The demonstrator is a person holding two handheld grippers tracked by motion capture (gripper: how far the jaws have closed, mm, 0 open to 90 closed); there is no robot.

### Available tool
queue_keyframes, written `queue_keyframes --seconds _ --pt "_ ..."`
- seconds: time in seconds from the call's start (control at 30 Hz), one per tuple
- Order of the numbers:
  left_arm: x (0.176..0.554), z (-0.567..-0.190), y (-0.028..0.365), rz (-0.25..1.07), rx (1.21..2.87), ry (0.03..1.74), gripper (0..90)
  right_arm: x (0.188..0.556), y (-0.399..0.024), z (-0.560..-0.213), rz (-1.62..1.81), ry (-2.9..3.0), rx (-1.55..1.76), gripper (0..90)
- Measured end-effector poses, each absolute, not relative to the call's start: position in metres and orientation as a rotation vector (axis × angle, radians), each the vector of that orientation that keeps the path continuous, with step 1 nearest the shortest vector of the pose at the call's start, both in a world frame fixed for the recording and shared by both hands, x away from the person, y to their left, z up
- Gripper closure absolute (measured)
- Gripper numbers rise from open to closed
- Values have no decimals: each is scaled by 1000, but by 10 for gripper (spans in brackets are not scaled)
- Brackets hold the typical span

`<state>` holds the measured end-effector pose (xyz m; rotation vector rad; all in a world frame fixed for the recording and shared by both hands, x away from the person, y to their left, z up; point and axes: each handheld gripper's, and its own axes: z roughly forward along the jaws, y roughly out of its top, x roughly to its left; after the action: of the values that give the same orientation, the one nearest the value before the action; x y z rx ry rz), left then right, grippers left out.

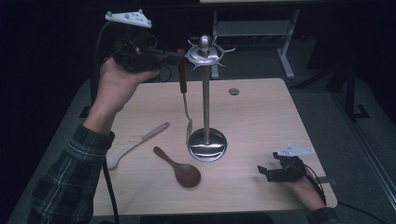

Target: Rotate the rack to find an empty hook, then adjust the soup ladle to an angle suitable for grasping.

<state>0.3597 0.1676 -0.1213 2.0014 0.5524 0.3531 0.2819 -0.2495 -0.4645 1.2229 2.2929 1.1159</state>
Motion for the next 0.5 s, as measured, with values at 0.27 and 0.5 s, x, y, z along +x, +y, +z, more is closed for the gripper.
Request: queue_keyframes --seconds 0.27,0.5 --pt "349 -137 175 335 2022 548 900 282 -249 -465 1114 2294 1221 145" --pt "344 -163 184 315 2054 566 900 282 -250 -465 1119 2291 1226 145"
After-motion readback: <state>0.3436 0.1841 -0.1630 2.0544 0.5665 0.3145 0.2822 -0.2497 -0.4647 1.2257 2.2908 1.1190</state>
